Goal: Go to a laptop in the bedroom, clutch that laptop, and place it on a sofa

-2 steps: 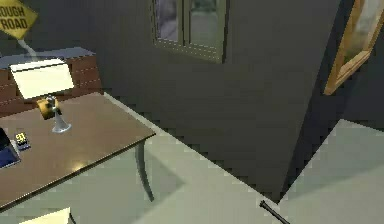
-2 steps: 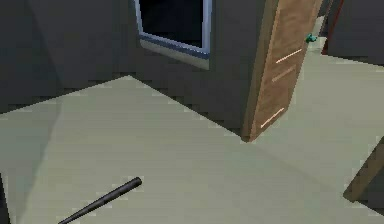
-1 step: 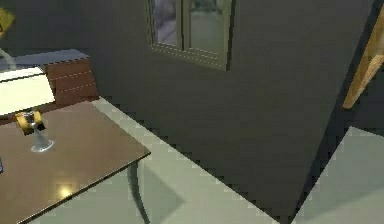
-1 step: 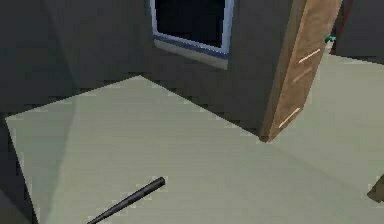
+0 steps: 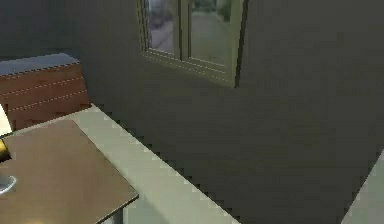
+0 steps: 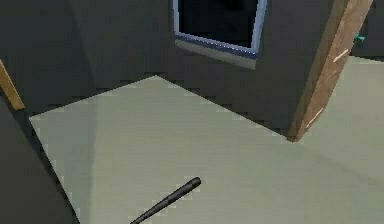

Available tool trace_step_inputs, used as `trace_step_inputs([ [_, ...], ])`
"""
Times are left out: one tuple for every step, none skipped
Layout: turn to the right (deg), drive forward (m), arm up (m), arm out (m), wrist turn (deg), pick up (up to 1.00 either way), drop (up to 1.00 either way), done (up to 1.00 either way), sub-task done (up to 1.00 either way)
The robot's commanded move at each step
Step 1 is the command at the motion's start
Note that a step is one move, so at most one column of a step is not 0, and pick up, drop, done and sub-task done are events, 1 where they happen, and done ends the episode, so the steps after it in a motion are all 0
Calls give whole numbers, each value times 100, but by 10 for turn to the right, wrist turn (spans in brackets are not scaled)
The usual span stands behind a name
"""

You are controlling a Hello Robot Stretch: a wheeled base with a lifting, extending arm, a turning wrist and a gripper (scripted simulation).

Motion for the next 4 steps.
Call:
trace_step_inputs([
  [-450, 0, 0, 0, 0, 0, 0, 0, 0],
  [-450, 0, 0, 0, 0, 0, 0, 0, 0],
  [-450, 0, 0, 0, 0, 0, 0, 0, 0],
  [-240, 0, 0, 0, 0, 0, 0, 0, 0],
])
